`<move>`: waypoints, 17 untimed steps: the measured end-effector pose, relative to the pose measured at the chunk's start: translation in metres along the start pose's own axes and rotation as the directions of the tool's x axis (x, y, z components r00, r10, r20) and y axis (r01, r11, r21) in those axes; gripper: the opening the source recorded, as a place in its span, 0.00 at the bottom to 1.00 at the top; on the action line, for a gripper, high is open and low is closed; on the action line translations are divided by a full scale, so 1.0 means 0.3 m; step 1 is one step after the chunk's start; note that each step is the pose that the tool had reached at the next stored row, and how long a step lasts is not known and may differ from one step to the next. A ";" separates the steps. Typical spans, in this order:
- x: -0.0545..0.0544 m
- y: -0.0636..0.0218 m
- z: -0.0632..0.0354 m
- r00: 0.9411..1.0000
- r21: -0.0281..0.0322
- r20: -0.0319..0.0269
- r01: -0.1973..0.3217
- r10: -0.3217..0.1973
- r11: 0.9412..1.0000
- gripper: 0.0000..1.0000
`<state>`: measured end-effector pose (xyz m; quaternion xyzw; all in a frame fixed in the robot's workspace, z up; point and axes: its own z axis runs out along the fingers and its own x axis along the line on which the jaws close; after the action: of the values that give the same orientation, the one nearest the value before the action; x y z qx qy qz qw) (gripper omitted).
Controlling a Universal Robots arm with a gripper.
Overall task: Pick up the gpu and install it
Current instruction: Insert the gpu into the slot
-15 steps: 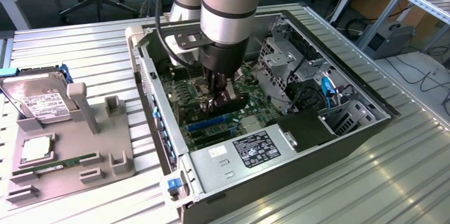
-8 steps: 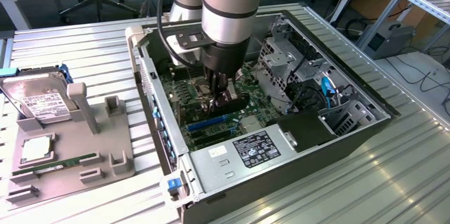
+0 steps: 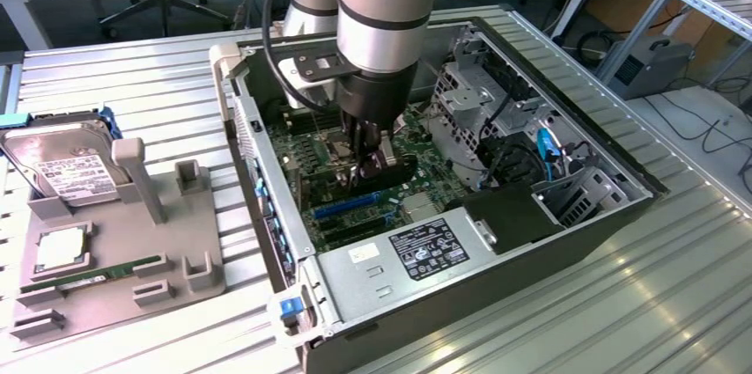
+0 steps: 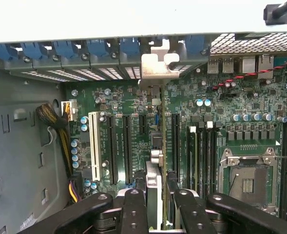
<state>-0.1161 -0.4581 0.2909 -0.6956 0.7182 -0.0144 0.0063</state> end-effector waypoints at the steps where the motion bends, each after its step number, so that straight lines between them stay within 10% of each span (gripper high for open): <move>1: 0.000 0.000 0.000 1.000 -0.005 0.000 0.000 0.000 1.000 0.27; 6: 0.000 0.000 0.001 1.000 -0.027 -0.001 0.000 0.000 1.000 0.27; 17: -0.004 0.007 0.004 1.000 -0.028 -0.001 -0.010 0.010 1.000 0.27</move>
<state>-0.1181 -0.4567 0.2897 -0.6920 0.7219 -0.0047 -0.0038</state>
